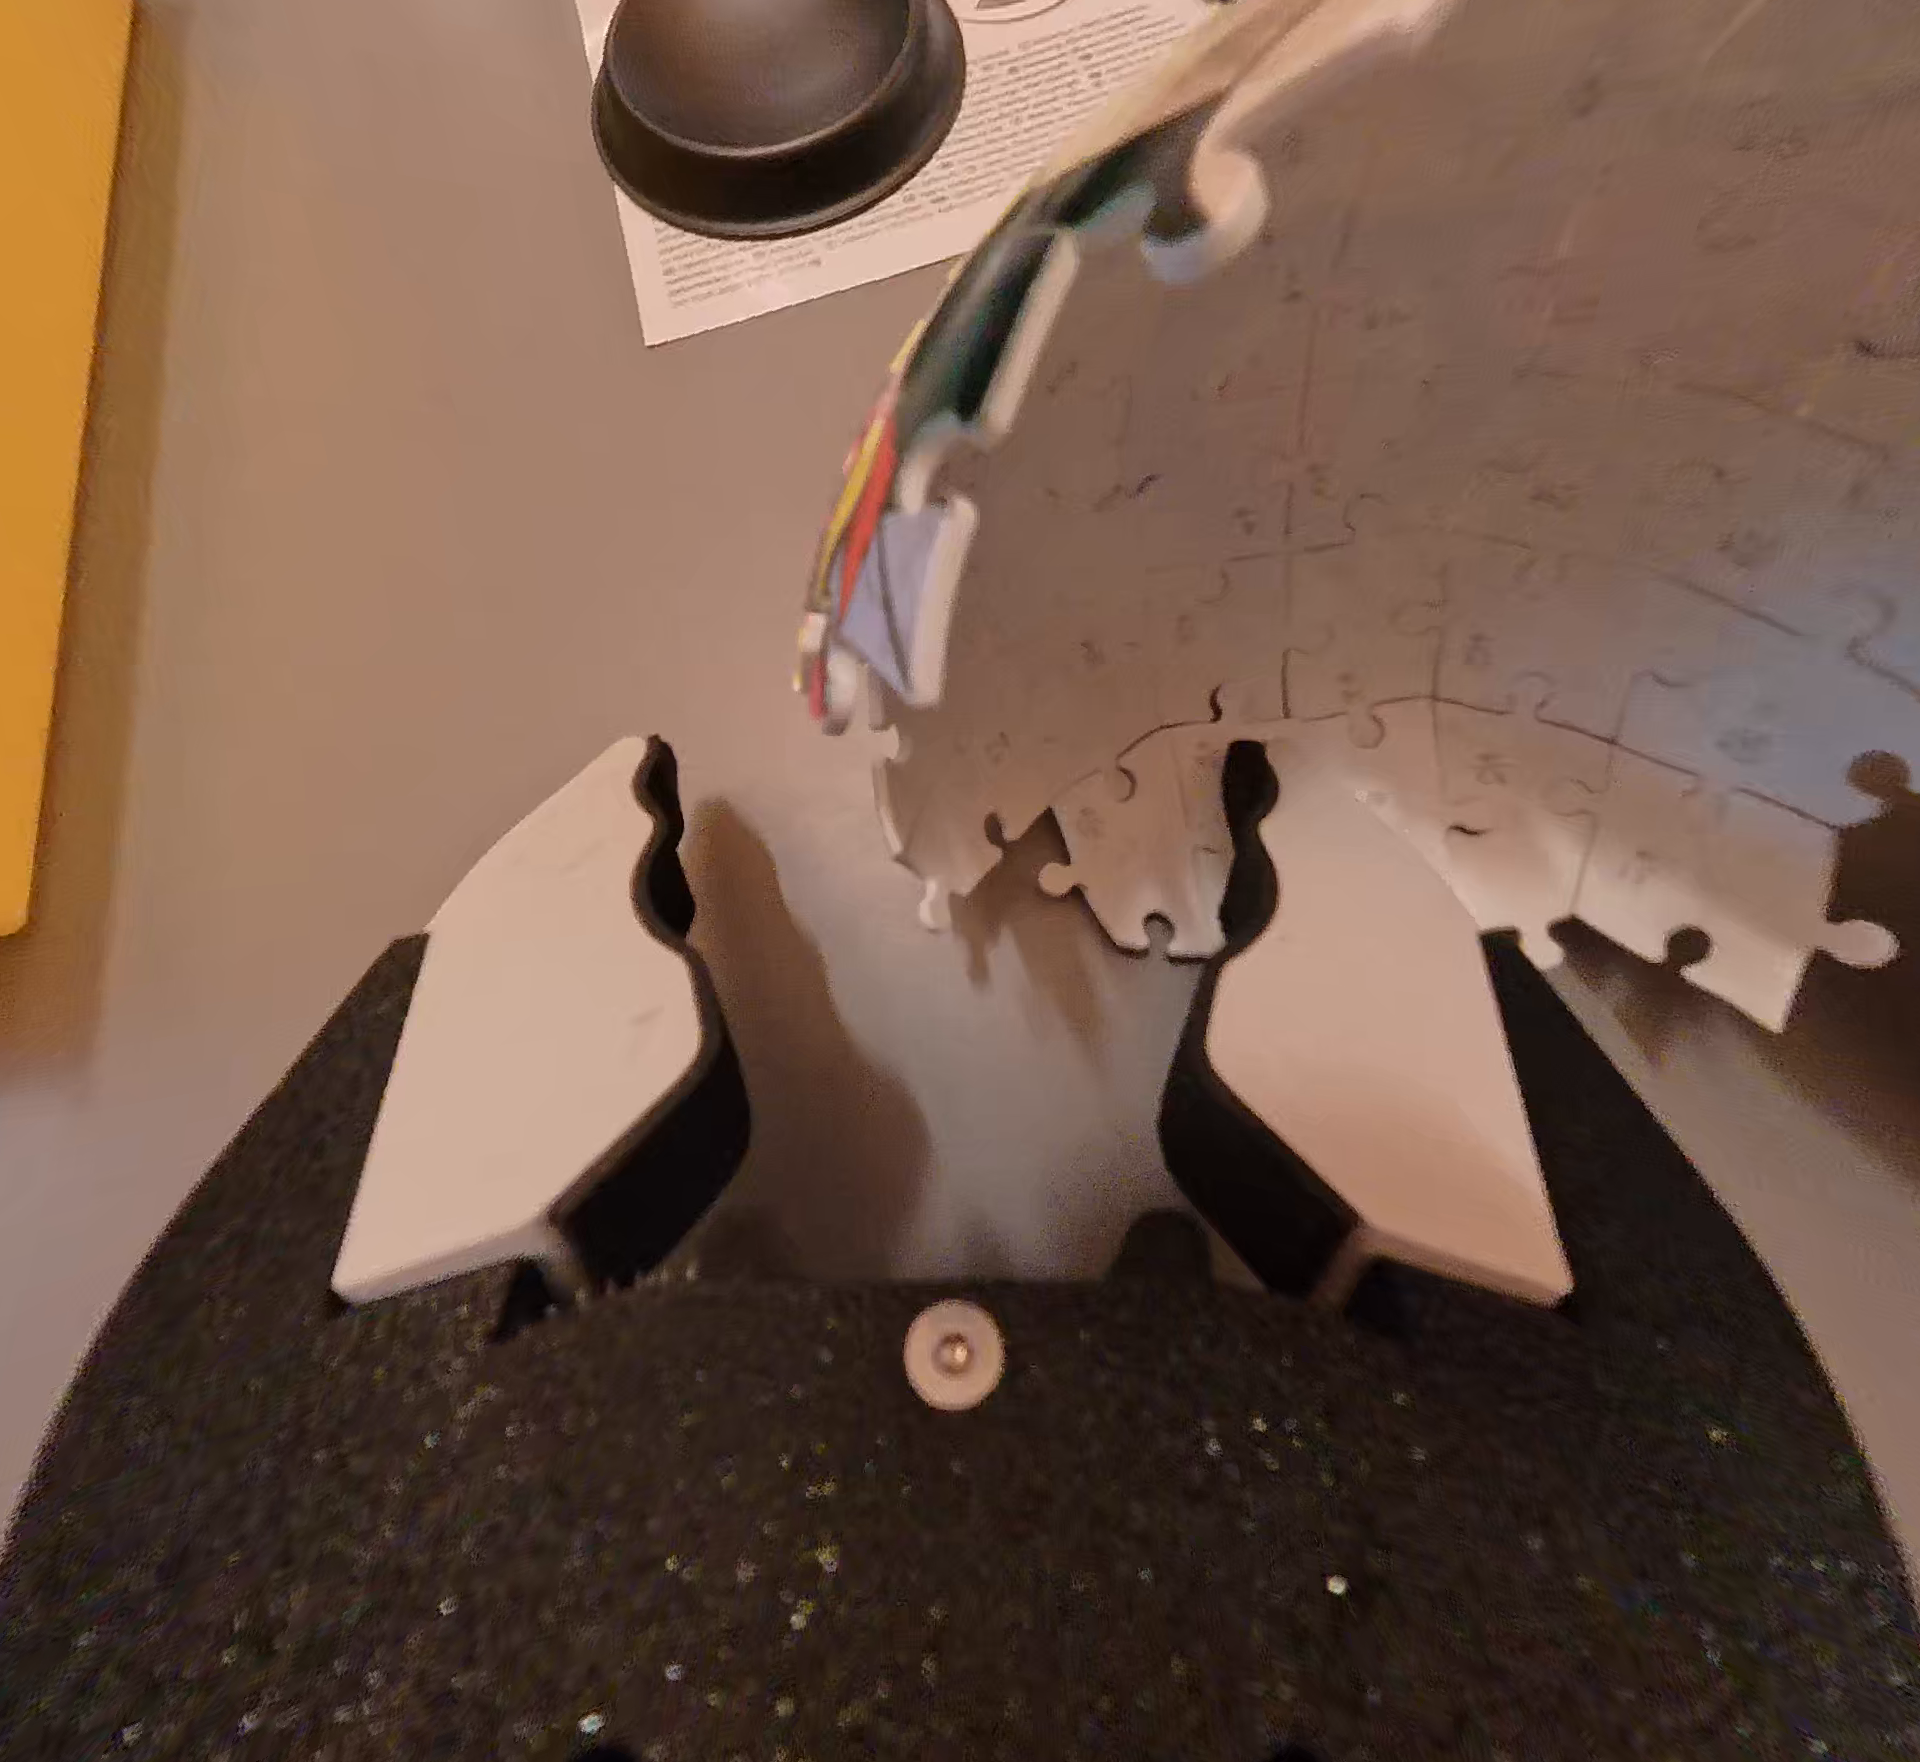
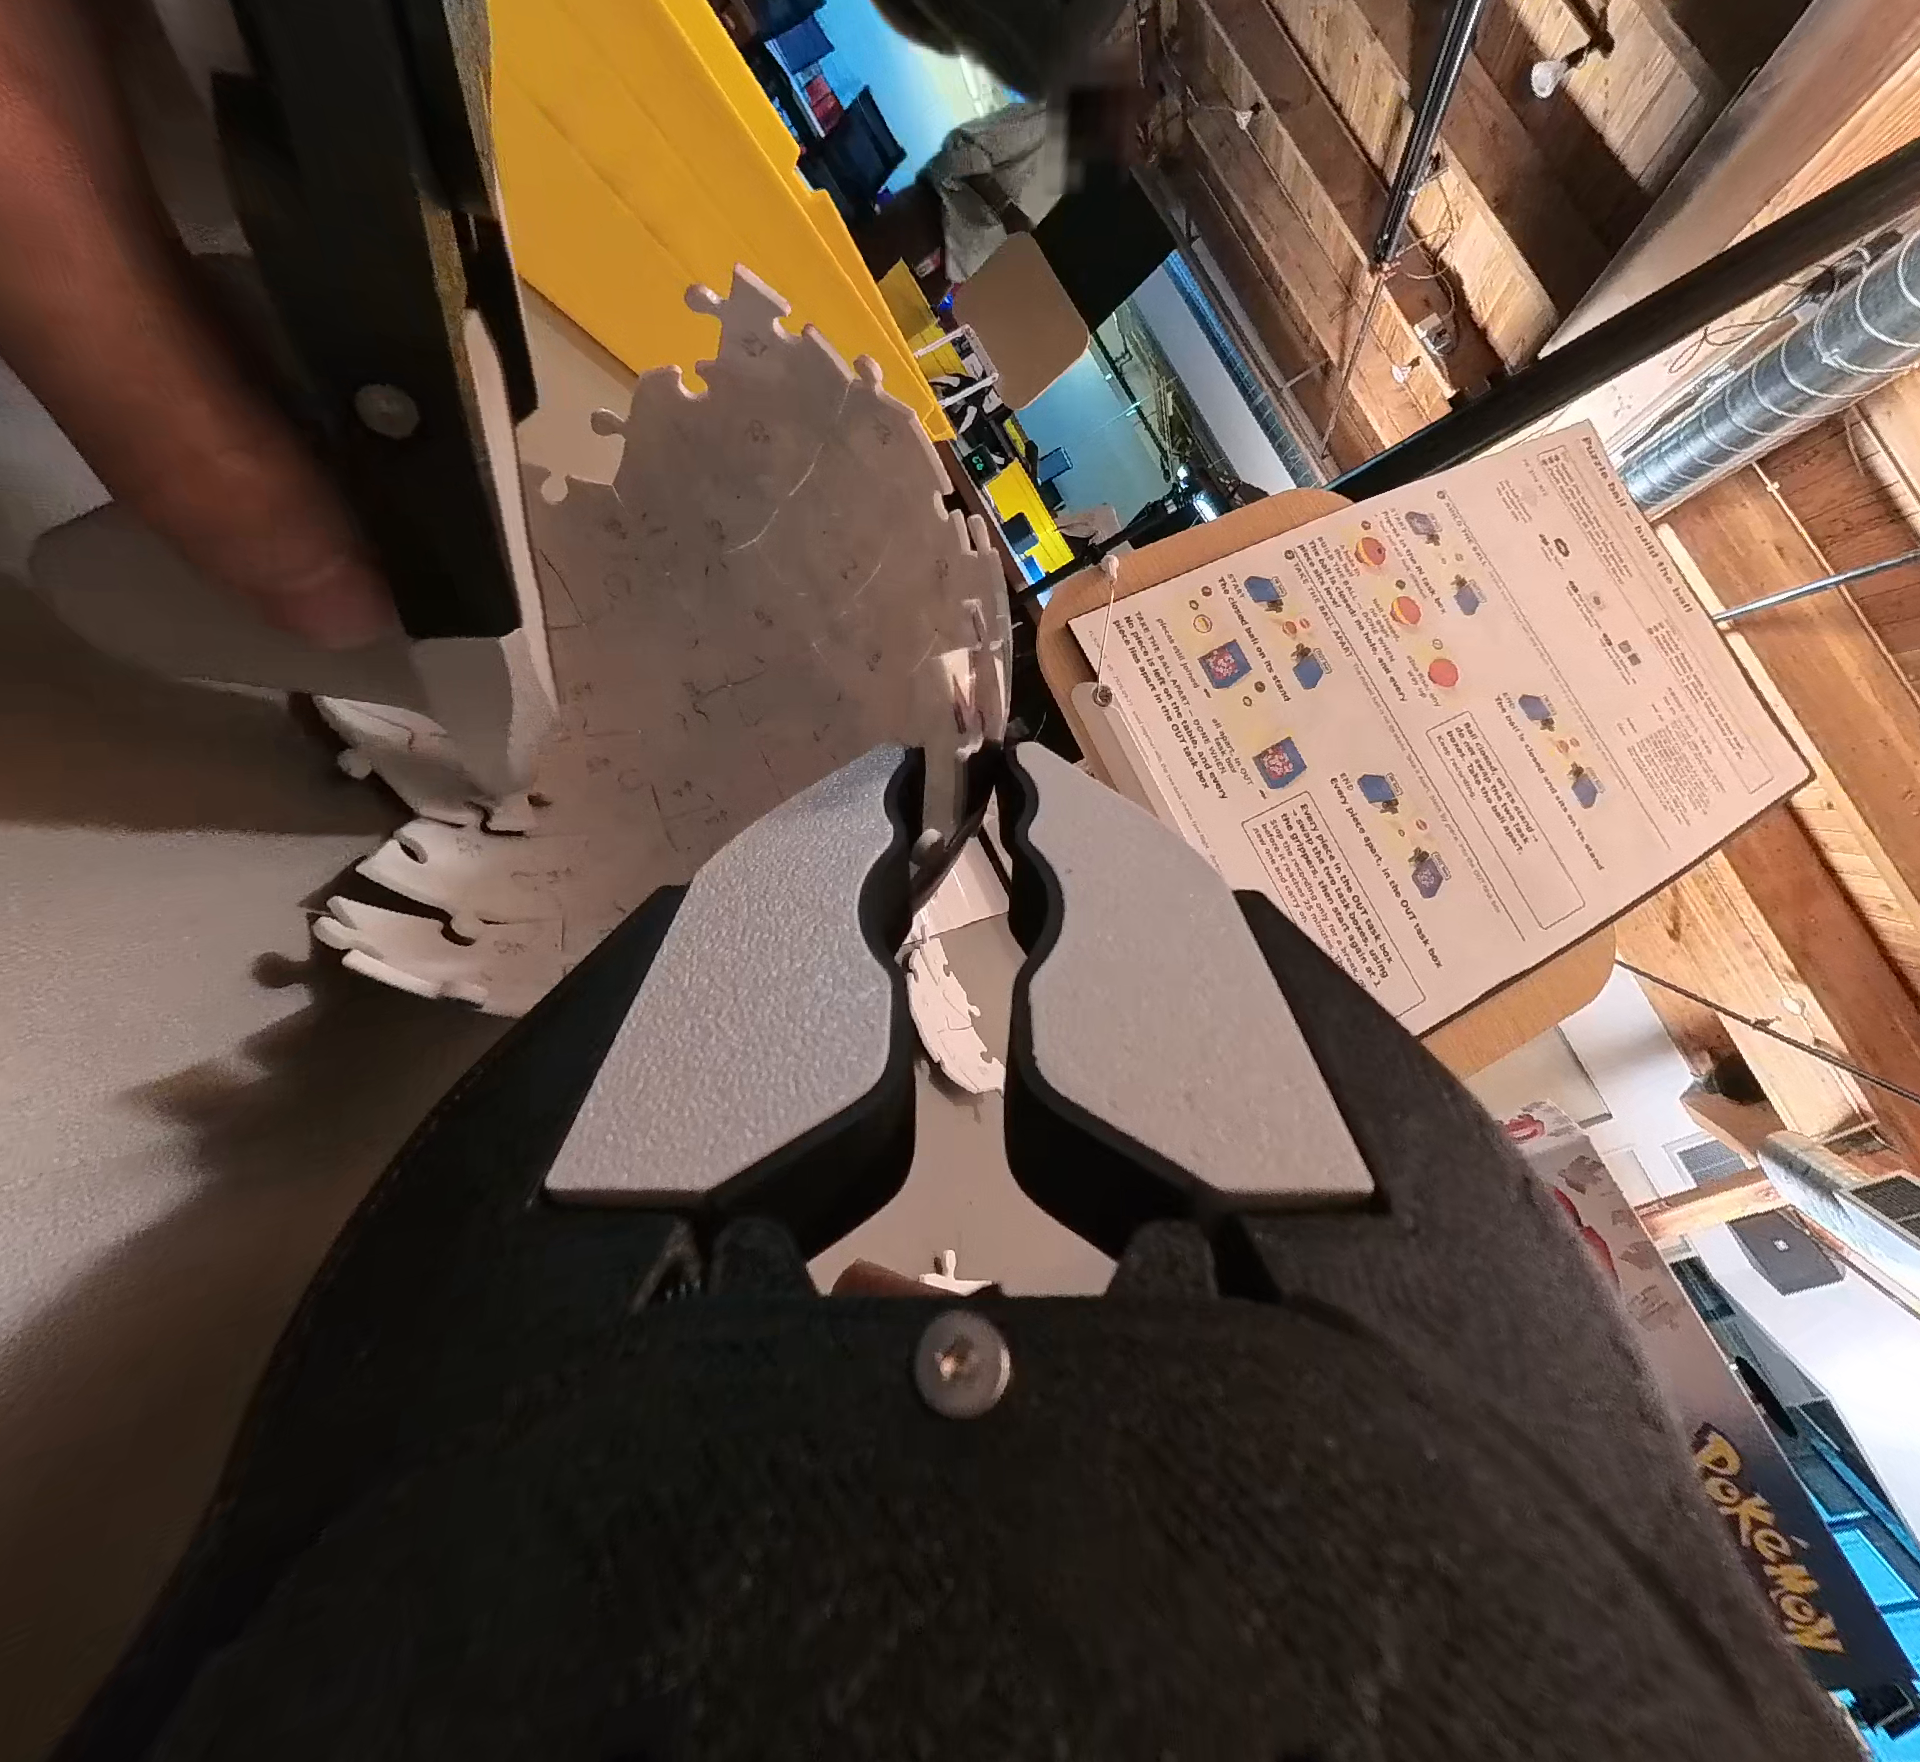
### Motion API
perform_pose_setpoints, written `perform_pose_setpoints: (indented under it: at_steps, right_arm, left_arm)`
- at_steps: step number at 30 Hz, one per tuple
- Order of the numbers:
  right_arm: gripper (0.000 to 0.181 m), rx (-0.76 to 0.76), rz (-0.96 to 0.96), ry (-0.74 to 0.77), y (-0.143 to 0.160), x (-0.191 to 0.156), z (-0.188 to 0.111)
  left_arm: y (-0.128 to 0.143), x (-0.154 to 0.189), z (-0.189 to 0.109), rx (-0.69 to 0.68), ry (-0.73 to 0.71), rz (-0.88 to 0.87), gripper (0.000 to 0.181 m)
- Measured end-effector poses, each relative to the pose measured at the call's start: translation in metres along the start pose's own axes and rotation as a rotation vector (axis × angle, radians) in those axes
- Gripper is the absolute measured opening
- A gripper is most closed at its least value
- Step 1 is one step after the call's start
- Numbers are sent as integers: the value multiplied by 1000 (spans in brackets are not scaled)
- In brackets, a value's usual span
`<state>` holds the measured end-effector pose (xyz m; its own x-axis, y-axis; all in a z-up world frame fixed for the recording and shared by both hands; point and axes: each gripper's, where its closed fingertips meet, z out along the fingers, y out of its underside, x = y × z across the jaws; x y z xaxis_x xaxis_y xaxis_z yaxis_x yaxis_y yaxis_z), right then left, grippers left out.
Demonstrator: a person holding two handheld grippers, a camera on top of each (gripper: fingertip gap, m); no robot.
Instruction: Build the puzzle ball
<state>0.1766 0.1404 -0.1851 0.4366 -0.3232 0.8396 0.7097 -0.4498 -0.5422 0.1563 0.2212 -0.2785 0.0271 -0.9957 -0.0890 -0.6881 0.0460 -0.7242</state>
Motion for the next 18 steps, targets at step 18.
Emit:
perform_pose_setpoints:
  at_steps: [18]
  right_arm:
    - [13, -2, 18, -3, 1, 0, 0]
  left_arm:
    - [-8, 1, 2, 35, 21, 240, 85]
